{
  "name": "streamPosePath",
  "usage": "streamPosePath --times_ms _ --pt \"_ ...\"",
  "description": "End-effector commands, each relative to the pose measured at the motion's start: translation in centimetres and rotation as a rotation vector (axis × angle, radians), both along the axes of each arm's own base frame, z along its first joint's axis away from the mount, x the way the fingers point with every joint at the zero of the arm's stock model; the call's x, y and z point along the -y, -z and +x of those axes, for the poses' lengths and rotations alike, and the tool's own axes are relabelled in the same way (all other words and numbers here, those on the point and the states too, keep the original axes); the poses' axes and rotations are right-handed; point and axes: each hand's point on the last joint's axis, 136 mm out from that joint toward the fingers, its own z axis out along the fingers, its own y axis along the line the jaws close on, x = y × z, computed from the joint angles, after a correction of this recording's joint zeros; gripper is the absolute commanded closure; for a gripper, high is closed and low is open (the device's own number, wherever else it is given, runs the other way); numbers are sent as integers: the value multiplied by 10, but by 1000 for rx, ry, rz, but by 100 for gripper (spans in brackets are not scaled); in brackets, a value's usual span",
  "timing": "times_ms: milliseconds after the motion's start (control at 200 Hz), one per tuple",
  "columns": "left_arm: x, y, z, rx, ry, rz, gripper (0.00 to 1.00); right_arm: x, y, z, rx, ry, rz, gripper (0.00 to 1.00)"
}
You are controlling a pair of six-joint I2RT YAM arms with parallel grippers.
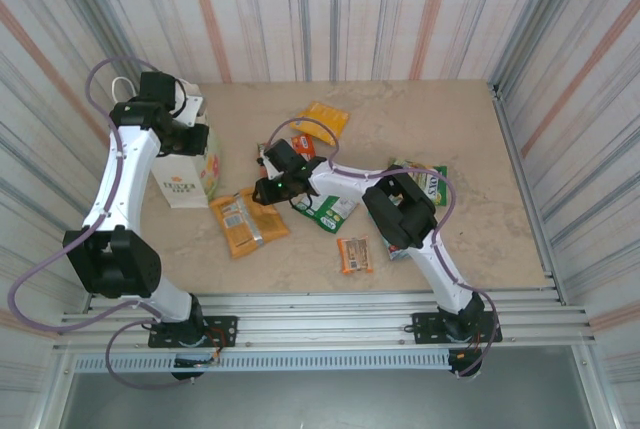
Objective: Place the snacks into the paper bag
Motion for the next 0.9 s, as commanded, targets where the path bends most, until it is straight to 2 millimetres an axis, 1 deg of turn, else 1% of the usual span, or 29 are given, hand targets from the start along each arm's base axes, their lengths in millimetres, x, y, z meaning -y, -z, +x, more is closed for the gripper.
streamPosePath --times_ms 0,30,95,220,281,331,406,506,727,897 --pt "1 -7 -7 13 -15 -27 94 3 24 -5 -25 5 -52 71" --pt "1 -6 -7 12 -16 -31 94 4 22 -3 -14 7 -51 78" --pt "2 -7 -8 11 -16 -34 94 6 12 0 21 10 -45 89" --pt "2 -8 -11 -1 -56 -57 95 12 -15 2 89 -3 -16 100" --pt "6 -9 -13 -13 -64 -88 96 18 -32 3 105 -11 7 100" --pt "10 -9 -16 -23 -72 -108 97 26 -44 4 116 -8 16 100" --pt "17 -8 -20 -29 -66 -122 97 43 -63 8 135 11 37 100" --pt "24 -9 -26 -33 -60 -119 98 65 -86 9 159 35 71 100" --pt "51 -17 -41 -45 -45 -150 98 109 -117 0 214 71 55 100" --pt "62 -17 -47 -58 -56 -169 97 136 -141 -4 279 109 46 100"
